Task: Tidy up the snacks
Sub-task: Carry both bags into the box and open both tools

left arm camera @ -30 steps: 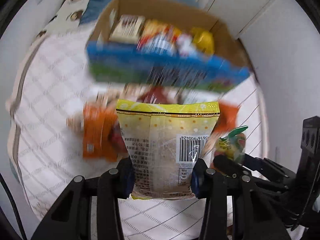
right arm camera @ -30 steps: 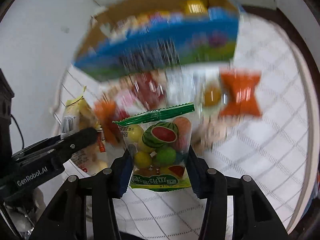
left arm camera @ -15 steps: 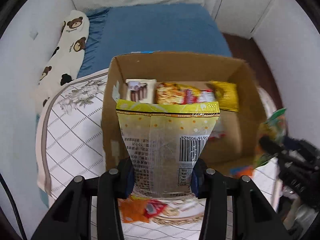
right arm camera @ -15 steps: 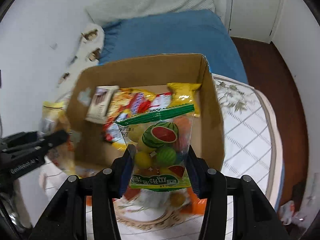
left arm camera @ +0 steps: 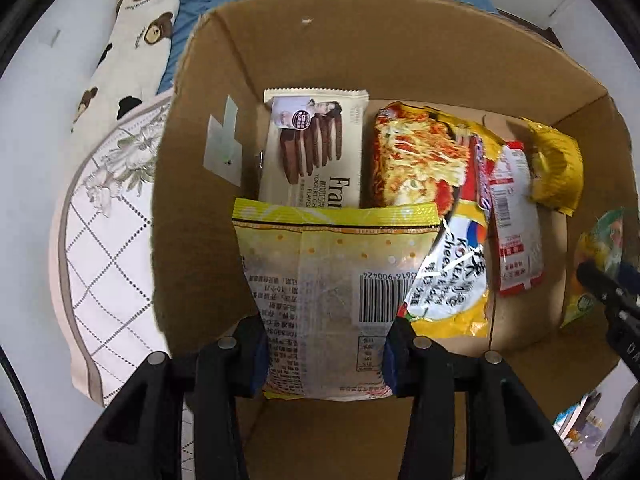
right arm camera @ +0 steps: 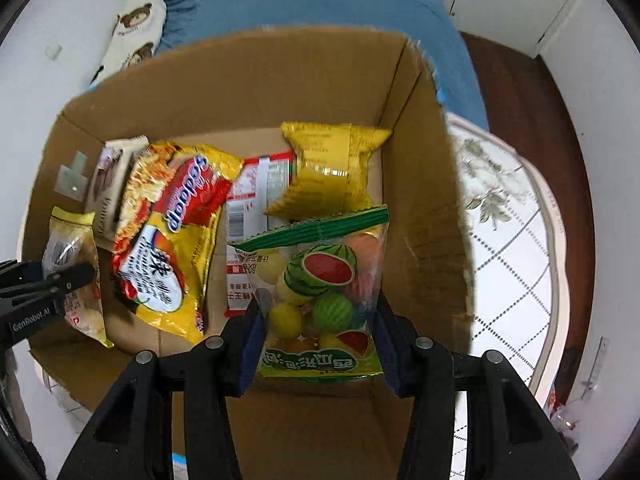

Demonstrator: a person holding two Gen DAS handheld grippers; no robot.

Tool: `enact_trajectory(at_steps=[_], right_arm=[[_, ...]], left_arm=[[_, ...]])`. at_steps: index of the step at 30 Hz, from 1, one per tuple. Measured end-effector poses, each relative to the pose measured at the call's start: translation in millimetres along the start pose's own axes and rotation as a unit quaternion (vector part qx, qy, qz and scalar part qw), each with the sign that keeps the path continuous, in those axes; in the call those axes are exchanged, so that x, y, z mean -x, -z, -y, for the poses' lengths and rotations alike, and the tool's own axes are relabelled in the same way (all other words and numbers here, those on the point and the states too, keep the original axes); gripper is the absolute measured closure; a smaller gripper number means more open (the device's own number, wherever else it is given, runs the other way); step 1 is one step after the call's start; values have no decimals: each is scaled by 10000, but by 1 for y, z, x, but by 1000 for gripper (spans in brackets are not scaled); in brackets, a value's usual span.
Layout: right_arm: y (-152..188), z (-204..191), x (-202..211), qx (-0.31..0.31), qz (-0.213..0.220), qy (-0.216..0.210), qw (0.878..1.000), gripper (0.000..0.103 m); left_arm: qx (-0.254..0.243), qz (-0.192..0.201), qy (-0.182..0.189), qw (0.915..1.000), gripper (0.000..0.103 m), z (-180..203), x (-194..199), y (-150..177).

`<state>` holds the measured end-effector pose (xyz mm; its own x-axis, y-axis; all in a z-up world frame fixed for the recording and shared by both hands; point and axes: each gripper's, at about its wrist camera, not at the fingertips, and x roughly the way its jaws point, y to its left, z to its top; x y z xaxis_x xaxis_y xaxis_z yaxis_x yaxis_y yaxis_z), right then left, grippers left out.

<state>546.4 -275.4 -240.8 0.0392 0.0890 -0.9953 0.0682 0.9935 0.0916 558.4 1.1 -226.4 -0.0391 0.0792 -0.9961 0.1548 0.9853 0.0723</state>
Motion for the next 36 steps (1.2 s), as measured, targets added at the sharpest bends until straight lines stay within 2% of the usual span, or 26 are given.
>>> enact_trajectory(at_steps=[2, 3, 4, 5, 6, 7, 10, 14, 20, 32, 36], right_arm=[[-1, -1, -9, 71, -170, 93, 9998, 42], [-2, -2, -11, 88, -167, 119, 9998, 36], [-2, -2, -11, 81, -126, 106, 9998, 22], [-2, -3, -10, 71, -116, 101, 9999, 10], [-2, -3, -9, 33, -106, 50, 9999, 9], [-2, -3, -9, 11, -88, 11, 10000, 9], [0, -5, -7, 35, -48, -34, 10000, 9], [7, -3, -1, 7, 51, -61, 10000, 9], [23, -2, 19, -76, 300, -151, 9994, 9], [64, -24, 80, 49, 1142, -177, 9933, 9], [76, -28, 96, 105, 1405, -218, 9898, 9]], left_arm=[[77, 22, 32, 10000, 60, -2, -1, -2], [115, 26, 122, 9999, 53, -2, -2, -3], [155, 31, 266, 9995, 42, -2, -2, -4], [180, 44, 384, 9991, 35, -2, -2, -4], [209, 84, 444, 9988, 25, -1, -1, -5], [219, 117, 471, 9986, 21, -1, 1, -5], [214, 235, 480, 9983, 19, 1, 5, -4], [203, 373, 442, 9981, 19, 6, 13, 5], [312, 809, 509, 9949, 19, 8, 31, 30], [298, 1927, 379, 9801, 19, 13, 88, 88], [253, 2179, 311, 9752, 19, 17, 106, 105]])
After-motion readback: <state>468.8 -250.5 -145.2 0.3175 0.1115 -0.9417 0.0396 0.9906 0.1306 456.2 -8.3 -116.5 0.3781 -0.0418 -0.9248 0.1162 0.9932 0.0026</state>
